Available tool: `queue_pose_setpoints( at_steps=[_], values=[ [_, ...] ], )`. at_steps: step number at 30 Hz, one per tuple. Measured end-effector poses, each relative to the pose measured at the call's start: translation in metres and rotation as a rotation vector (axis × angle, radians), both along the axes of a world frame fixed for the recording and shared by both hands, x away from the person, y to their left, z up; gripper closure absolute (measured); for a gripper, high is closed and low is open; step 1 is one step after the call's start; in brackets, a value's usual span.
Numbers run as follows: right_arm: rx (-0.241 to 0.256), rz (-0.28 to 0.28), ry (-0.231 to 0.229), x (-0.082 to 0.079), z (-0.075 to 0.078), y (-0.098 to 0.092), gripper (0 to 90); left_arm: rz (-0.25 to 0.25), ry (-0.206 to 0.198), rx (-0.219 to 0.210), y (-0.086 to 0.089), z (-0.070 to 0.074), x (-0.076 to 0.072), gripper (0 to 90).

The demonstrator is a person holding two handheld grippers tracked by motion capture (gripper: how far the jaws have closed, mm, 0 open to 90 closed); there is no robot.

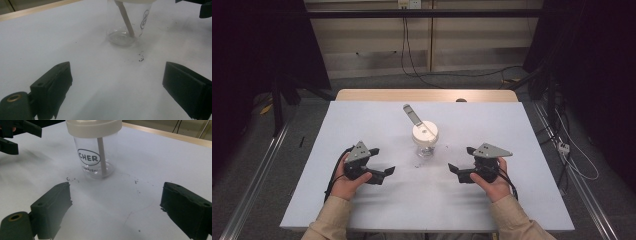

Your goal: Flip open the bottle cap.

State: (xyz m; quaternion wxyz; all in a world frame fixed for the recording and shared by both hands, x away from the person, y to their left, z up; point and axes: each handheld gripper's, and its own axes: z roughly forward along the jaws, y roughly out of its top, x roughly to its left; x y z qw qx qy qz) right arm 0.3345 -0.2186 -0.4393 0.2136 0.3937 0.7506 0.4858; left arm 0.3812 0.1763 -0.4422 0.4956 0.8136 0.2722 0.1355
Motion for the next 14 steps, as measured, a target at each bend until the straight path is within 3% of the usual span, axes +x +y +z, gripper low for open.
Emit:
queue_pose_setpoints(
  at_steps=[14],
  values=[
    [-0.004,-0.036,-0.004,-0.022,-0.004,-0.029,9.1,0.048,0.021,-0.004,0.034,-0.004,-0.013,8.4]
  ],
)
